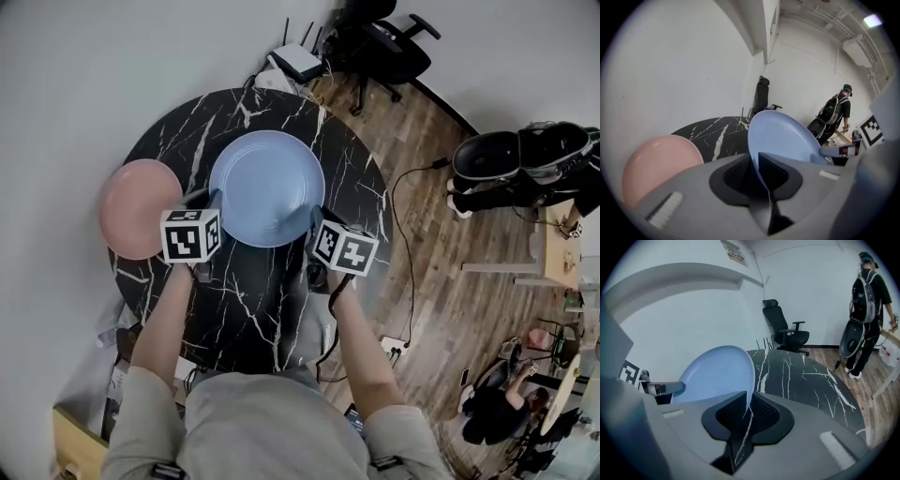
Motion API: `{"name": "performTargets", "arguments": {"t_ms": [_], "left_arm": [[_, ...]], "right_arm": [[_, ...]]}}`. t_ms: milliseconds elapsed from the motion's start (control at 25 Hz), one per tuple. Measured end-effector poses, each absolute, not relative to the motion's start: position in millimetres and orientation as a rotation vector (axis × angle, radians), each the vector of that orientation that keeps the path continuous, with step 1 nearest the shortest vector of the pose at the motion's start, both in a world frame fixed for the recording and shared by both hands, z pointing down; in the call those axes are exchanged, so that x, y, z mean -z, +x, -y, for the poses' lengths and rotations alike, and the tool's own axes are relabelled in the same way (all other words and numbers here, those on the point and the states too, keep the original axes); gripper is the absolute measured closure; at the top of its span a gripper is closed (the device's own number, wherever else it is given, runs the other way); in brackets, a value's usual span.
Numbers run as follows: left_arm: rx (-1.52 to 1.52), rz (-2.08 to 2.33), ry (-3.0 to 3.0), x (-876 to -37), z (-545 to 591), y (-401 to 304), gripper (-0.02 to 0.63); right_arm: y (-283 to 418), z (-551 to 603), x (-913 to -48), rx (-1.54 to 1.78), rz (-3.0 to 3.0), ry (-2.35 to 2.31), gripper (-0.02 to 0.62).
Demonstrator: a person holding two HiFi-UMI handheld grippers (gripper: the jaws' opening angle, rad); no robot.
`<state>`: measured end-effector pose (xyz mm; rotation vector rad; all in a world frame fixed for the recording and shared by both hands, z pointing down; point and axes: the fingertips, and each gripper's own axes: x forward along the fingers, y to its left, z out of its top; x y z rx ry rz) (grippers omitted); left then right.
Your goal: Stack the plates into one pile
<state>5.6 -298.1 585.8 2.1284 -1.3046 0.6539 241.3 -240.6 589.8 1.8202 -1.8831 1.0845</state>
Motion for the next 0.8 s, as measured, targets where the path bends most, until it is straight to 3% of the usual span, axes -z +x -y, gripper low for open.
{"name": "performTargets", "arguments": {"t_ms": [800], "left_arm": [[-0.47,1.571,1.978,-524.9,235.6,-165.2,0.495]], "right_arm": [[79.4,236.7,-512.0,-0.913,2.114,1.689,0.563]]}}
